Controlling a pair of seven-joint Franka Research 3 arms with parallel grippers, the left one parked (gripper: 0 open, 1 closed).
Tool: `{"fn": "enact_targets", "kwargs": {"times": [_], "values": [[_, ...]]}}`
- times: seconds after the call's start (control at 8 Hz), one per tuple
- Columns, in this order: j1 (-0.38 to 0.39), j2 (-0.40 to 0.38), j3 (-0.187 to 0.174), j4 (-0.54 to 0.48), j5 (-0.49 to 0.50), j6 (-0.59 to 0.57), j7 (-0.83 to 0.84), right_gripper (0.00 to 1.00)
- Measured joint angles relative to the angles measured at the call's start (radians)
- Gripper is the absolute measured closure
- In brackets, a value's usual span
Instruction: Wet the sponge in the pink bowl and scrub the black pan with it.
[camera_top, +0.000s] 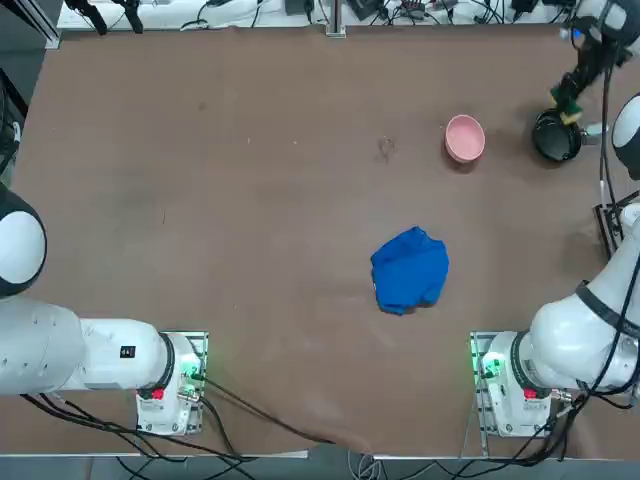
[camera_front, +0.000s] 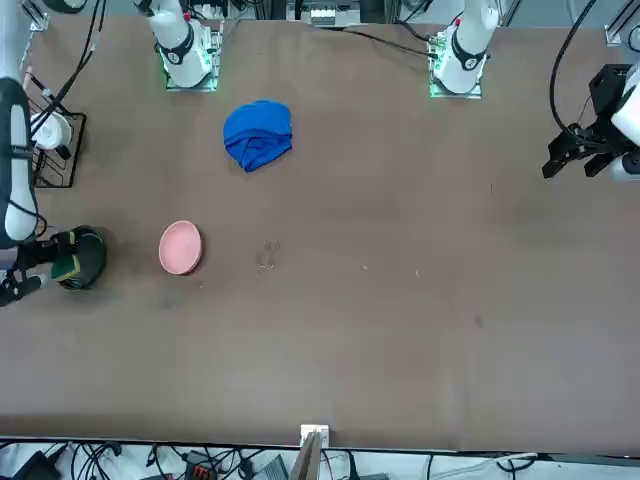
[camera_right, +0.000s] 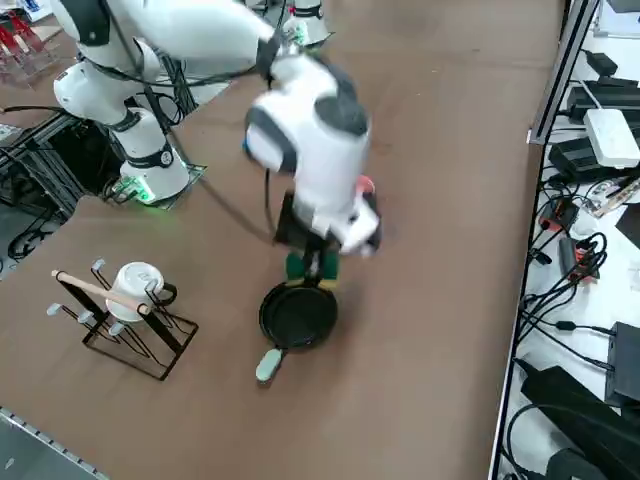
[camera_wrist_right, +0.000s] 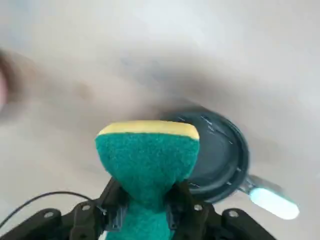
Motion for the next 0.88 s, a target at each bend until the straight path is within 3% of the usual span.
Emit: {"fn": "enact_targets", "kwargs": {"times": [0.25,0.5,0.88], "values": [[0.116,-0.067,0.009,-0.003,0.041,-0.07,0.058,0.57],[0.213,-0.08,0.012,-0.006,0.123,-0.082,0.143,0.58],[0.418,-0.076,0.018,-0.016,0.167,-0.068,0.463,0.58]]}}
